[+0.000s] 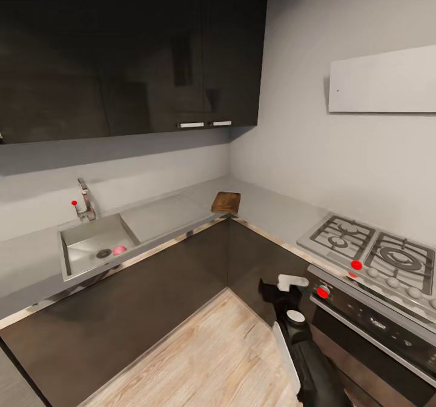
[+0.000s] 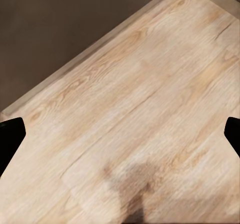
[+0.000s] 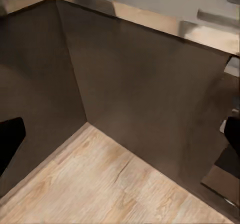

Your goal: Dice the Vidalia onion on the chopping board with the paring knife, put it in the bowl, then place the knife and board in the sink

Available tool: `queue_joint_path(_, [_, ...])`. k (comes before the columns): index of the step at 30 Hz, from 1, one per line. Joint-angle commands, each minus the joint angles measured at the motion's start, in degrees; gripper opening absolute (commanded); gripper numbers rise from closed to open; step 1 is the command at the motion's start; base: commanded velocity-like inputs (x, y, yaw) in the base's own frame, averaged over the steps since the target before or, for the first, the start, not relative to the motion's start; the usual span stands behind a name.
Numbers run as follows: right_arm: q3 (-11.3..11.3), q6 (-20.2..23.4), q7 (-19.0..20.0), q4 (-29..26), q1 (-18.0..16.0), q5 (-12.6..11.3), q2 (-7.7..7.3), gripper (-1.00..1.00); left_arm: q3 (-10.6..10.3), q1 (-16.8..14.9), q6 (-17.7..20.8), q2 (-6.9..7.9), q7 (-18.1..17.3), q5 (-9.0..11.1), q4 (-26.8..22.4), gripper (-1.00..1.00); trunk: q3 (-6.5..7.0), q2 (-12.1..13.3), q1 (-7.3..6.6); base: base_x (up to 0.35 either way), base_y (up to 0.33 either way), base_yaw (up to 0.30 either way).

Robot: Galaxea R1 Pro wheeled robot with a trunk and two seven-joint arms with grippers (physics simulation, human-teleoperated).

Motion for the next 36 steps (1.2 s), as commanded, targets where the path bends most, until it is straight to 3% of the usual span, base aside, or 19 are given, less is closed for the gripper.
queue_joint_path(1, [0.09, 1.42, -0.36, 0.10, -1.61, 0.10, 0.00, 1.00, 0.04, 0.00, 0.02, 0.00, 0.00, 0.05, -0.05, 1.00, -0.12, -0.10, 0.05, 0.254, 0.000, 0.000])
queue_joint_path(3, [0.07, 2.98, -0.47, 0.30, -3.94, 0.15, 0.00, 1.00, 0.03, 0.00, 0.16, 0.00, 0.13, 0.10, 0.04, 1.00, -0.12, -0.10, 0.05, 0.298, 0.000, 0.000])
queue_joint_path(7, [0.09, 4.12, -0.49, 0.40, -5.49, 0.27, 0.00, 1.00, -0.09, 0.00, 0.23, -0.04, 0.35, 0.12, 0.20, 1.00, -0.12, -0.10, 0.05, 0.330, 0.000, 0.000])
queue_joint_path(24, [0.13, 4.75, -0.62, -2.28, -5.91, 0.46, 0.00, 1.00, 0.04, 0.00, 0.50, -0.34, 0.74, 0.38, 3.78, 1.00, -0.12, -0.10, 0.05, 0.347, 0.000, 0.000])
queue_joint_path(36, [0.32, 7.23, -0.67, -7.28, -5.91, 0.13, 0.00, 1.00, -0.02, 0.00, 0.77, -0.27, 0.74, 5.82, 5.83, 1.00, -0.12, -0.10, 0.05, 0.318, 0.000, 0.001])
